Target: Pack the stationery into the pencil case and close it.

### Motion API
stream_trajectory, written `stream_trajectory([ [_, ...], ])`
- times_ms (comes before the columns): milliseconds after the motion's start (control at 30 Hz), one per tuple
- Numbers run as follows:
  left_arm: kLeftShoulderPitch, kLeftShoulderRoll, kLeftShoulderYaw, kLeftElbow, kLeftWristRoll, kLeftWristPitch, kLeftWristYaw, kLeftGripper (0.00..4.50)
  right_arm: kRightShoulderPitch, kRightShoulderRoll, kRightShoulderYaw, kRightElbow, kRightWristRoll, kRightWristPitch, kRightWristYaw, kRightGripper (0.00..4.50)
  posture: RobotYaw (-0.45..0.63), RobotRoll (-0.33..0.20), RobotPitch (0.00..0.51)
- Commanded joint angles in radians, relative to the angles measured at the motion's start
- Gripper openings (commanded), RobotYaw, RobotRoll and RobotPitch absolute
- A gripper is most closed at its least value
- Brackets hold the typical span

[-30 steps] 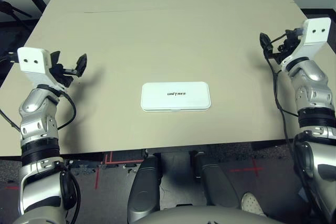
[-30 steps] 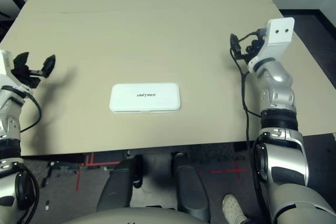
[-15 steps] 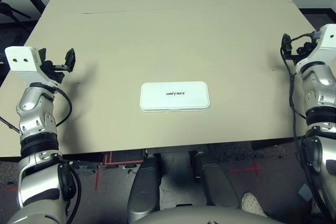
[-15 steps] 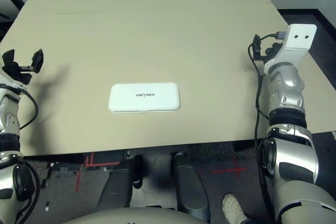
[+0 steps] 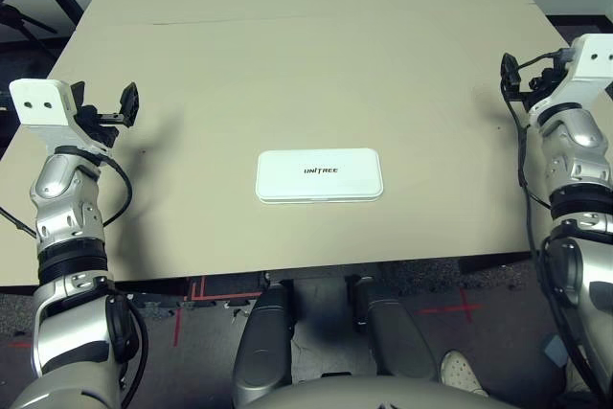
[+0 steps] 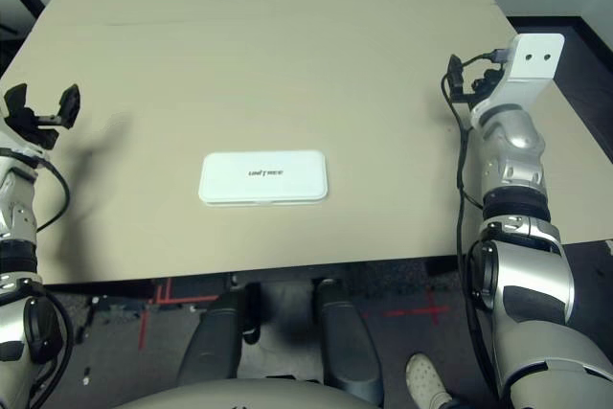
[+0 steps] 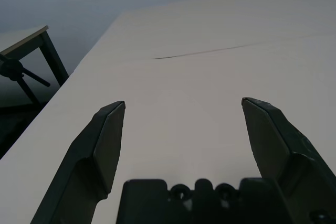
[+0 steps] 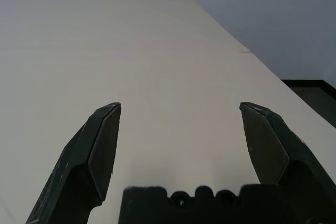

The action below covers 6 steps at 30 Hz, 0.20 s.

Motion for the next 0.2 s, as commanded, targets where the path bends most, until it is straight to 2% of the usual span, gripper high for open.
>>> stream_trajectory([
  [33, 0.02, 0.015, 0.002, -0.015, -0.011, 0.014, -0.005, 4.46, -0.01, 0.007, 0.008, 0.015, -0.005, -0.012, 0.011, 4.5, 0.01, 0.0, 0.237],
  [200, 0.015, 0.02, 0.0, -0.008, -0.01, 0.014, -0.01, 4.46, -0.029, 0.016, 0.01, 0.033, -0.006, -0.021, 0.009, 4.5, 0.01, 0.0, 0.226],
])
